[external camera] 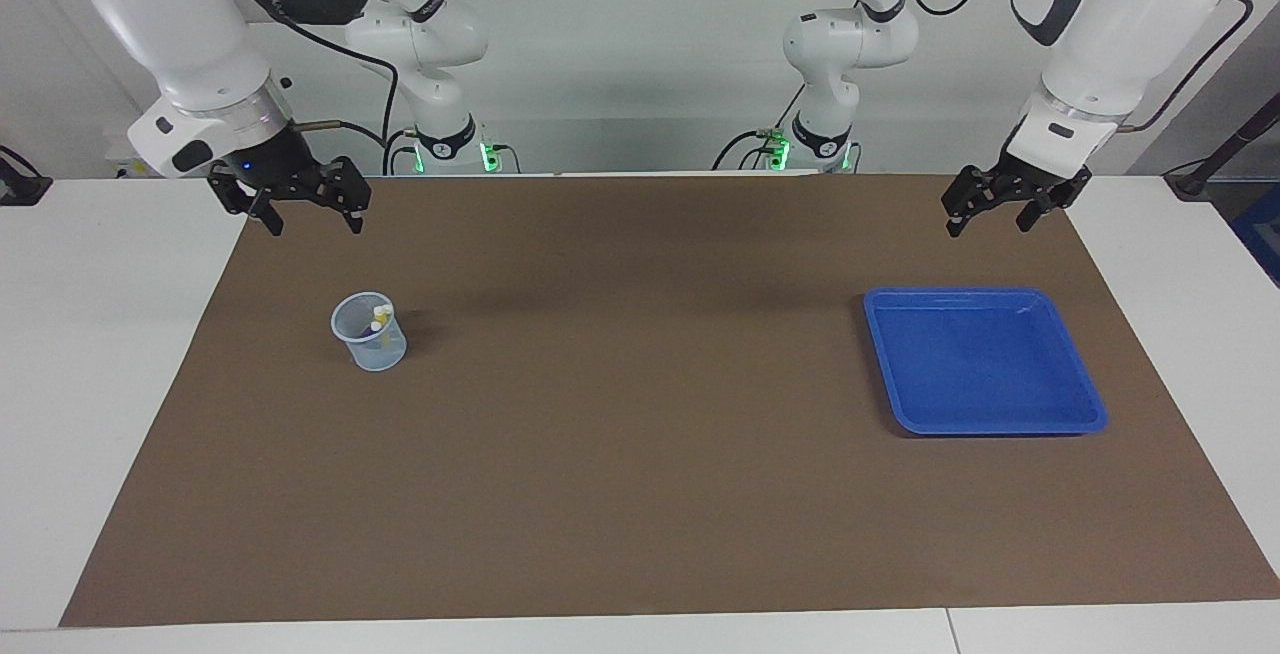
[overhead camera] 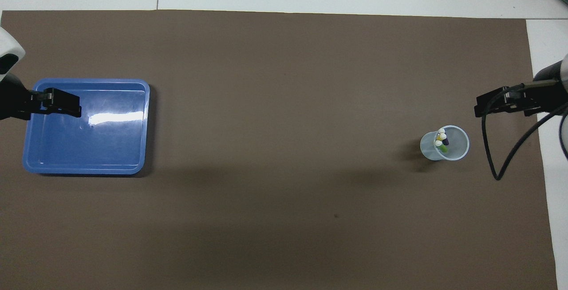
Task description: Right arm passes pens to left for tray arrangement
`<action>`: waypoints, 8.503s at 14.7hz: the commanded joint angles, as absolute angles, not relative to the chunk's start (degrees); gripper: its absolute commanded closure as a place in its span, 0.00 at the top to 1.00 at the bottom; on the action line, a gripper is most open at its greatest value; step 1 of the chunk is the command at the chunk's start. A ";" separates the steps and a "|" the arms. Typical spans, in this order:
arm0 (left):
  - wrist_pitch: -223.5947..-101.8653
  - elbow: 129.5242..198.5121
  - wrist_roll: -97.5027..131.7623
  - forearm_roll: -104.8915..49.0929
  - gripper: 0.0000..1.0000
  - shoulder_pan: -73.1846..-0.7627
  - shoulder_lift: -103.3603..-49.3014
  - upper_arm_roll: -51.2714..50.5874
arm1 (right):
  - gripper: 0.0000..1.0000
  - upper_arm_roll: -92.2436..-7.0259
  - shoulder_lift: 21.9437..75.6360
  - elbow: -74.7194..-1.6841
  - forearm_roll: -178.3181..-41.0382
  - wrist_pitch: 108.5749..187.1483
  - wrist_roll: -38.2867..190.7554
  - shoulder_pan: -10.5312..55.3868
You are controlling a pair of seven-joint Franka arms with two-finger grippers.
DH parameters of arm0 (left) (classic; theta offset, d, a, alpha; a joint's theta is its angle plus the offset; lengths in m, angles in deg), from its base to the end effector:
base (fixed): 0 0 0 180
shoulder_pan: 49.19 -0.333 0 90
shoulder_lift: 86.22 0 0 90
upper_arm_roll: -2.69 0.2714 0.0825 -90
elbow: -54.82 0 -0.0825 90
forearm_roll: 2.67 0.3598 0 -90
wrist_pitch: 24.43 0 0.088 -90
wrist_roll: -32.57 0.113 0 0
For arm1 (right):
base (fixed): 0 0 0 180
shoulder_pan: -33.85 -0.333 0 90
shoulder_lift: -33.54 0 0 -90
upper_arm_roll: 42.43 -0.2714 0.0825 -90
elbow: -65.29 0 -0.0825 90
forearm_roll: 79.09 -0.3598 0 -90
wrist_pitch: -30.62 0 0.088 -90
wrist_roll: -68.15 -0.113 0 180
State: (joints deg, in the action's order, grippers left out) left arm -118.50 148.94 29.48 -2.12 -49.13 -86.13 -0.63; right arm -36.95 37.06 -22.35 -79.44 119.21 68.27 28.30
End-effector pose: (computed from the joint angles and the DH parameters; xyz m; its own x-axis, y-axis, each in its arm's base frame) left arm 0.5347 -0.0305 0.5469 1.0000 -0.0057 -0.0019 -0.0058 -0.9999 -0.0096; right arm 0.5432 0.0028 0.5573 0.9990 0.0034 -0.0446 0.0034 -1.0000 -0.0003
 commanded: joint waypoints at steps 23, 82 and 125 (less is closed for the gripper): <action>-118.13 150.01 29.67 -1.88 1.00 -48.66 -87.18 -0.13 | 1.00 -36.98 37.84 -21.11 -78.57 118.42 67.36 28.32; -118.13 150.01 29.67 -1.88 1.00 -48.66 -87.18 -0.13 | 0.74 -37.25 33.09 -58.64 -78.03 155.94 73.24 28.32; -114.25 152.12 -30.12 -16.38 1.00 -39.44 -89.29 -1.61 | 0.00 -36.98 31.69 -38.52 -79.17 126.78 75.18 29.63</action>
State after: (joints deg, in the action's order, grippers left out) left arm -114.41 151.17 -22.02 -14.40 -40.61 -87.74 -1.16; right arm -36.67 32.38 -39.96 -77.94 128.99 73.37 29.02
